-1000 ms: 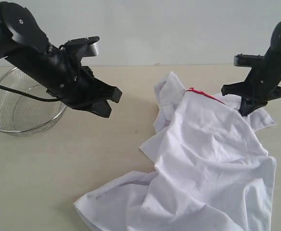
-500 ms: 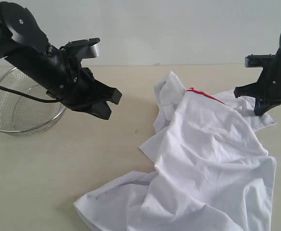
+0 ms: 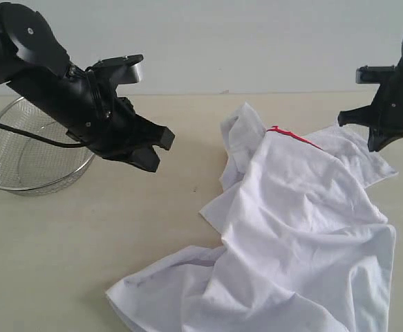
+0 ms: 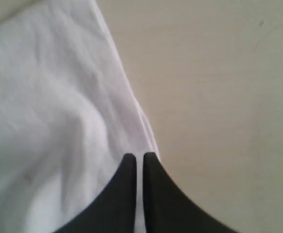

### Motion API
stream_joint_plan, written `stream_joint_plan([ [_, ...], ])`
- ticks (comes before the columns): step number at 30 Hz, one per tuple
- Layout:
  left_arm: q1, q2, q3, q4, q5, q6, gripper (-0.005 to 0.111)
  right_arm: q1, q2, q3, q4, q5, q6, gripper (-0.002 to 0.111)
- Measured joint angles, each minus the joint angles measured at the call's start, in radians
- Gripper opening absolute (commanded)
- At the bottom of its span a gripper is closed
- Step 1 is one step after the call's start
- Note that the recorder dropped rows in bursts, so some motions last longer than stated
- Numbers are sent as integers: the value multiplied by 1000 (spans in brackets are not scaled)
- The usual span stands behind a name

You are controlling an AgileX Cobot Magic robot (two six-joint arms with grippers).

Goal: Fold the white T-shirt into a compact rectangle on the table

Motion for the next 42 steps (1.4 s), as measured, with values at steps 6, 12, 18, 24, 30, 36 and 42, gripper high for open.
stream_joint_plan([
  [6, 0, 0, 0, 2, 1, 0, 4, -5, 0, -82, 105, 37, -58, 0],
  [12, 0, 0, 0, 2, 1, 0, 4, -3, 15, -88, 299, 45, -156, 0],
  [18, 0, 0, 0, 2, 1, 0, 4, -3, 85, -88, 351, 60, -202, 0],
  [24, 0, 0, 0, 2, 1, 0, 4, -3, 92, -88, 371, 39, -216, 0],
  [30, 0, 0, 0, -4, 1, 0, 4, -3, 92, -88, 337, 20, -217, 0],
  [36, 0, 0, 0, -10, 1, 0, 4, -3, 92, -88, 286, 11, -213, 0],
  [42, 0, 0, 0, -12, 1, 0, 4, -3, 92, -88, 219, 2, -201, 0],
])
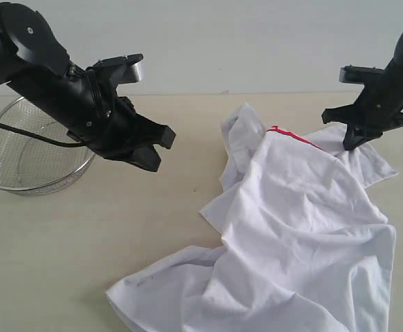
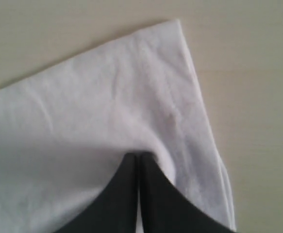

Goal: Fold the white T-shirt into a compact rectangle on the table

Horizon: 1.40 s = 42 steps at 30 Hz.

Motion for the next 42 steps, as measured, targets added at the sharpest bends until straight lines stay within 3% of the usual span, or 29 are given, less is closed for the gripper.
stream_joint_plan([
  [28, 0, 0, 0, 0, 0, 0, 4, 7, 19, -14, -305, -111, 257, 0],
  [35, 0, 0, 0, 0, 0, 0, 4, -39, 29, -42, -335, -106, 352, 0],
  [37, 0, 0, 0, -3, -6, 2, 4, -46, 12, -43, -293, -101, 332, 0],
  [42, 0, 28, -28, -70, -27, 53, 4, -50, -115, -45, 63, -100, 97, 0],
])
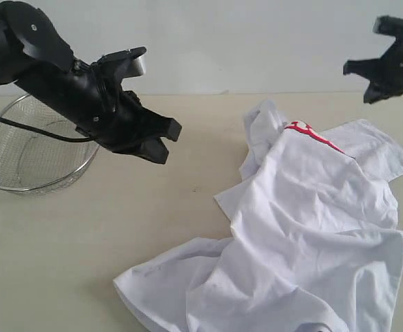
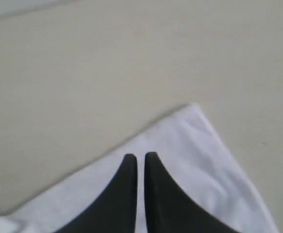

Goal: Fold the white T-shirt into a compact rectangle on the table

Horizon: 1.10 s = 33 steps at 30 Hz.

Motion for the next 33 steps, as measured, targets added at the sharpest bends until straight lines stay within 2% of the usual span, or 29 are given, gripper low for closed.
stream_joint_plan([
  [1, 0, 12, -10, -9, 0, 5, 5, 0, -14, -2, 80, 11, -40, 0],
  [3, 0, 78, -68, -36, 3, 26, 18, 4, -40, -4, 281, 87, -178, 4],
  [4, 0, 106, -92, -40, 6, 30, 32, 8, -40, -4, 325, 113, -218, 15],
  [5, 0, 151, -139, -57, 22, 41, 41, 28, -40, -4, 362, 154, -266, 25],
  [7, 0, 220, -201, -103, 36, 89, 63, 65, -40, -4, 380, 185, -304, 55],
  [8, 0, 253, -243, -147, 46, 126, 63, 87, -40, -4, 388, 197, -313, 67],
  [9, 0, 282, -274, -185, 47, 157, 62, 110, -40, -4, 391, 203, -318, 71],
  [10, 0, 302, -301, -213, 47, 170, 61, 127, -40, -4, 391, 208, -320, 70],
  [13, 0, 379, -409, -286, 60, 191, 60, 186, -40, -4, 396, 212, -322, 55],
  [15, 0, 420, -452, -314, 75, 192, 60, 227, -40, -4, 383, 212, -322, 50],
  [18, 0, 442, -457, -318, 86, 195, 60, 270, -40, -4, 312, 187, -303, 50],
  [22, 4, 440, -460, -295, 156, 197, 60, 323, -40, -4, 102, 157, -205, 50],
  [25, 12, 433, -460, -215, 207, 156, 60, 326, -40, -4, 43, 154, -164, 50],
  [33, 15, 424, -462, 6, 211, -22, 60, 326, -44, -4, 30, 183, -136, 50],
])
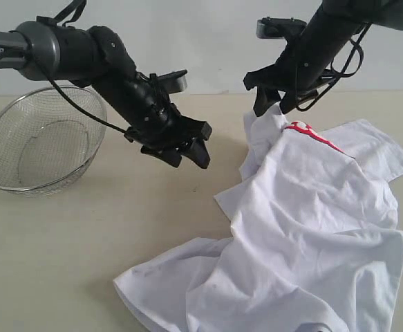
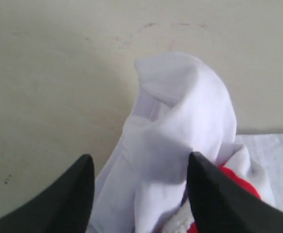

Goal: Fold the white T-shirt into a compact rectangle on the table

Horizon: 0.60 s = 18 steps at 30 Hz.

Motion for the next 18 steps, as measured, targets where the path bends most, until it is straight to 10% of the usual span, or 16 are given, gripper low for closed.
stream_joint_plan([
  [6, 1, 0, 0, 24, 33, -40, 55, 17, 26, 0, -38, 6, 21, 48],
  [12, 1, 0, 0, 37, 73, -42, 53, 35, 53, 0, -40, 6, 34, 3],
  [18, 1, -3, 0, 81, 74, -77, 35, 35, 53, 0, -34, -5, 45, 0],
])
